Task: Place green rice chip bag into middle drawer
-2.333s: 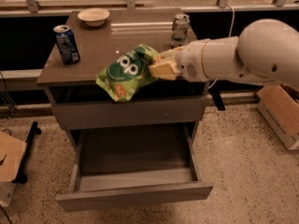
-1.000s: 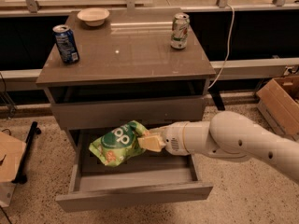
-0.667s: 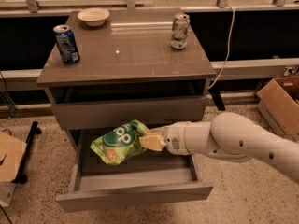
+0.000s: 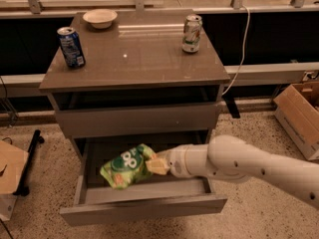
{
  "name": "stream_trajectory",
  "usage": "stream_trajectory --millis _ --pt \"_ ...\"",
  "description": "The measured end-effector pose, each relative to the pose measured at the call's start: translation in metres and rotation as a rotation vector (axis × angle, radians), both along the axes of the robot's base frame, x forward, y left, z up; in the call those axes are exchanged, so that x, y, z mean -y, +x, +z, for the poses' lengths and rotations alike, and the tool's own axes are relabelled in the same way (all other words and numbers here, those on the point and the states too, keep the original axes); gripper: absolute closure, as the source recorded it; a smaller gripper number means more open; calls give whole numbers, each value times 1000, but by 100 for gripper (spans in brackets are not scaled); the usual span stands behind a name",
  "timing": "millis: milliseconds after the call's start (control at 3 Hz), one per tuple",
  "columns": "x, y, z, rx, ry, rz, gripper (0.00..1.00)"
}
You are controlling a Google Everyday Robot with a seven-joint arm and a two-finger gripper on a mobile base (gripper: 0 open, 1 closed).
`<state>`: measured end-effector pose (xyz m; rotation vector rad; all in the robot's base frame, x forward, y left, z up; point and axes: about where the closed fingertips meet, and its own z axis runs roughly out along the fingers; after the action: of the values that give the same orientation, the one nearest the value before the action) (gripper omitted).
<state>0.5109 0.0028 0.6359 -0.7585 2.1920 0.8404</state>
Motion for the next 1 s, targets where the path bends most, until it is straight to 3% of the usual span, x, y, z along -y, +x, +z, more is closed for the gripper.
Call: stream_trajectory --millis 333,1000 --pt "2 13 -57 -10 -39 -44 100" --pt "31 52 -170 -119 -101 -142 100"
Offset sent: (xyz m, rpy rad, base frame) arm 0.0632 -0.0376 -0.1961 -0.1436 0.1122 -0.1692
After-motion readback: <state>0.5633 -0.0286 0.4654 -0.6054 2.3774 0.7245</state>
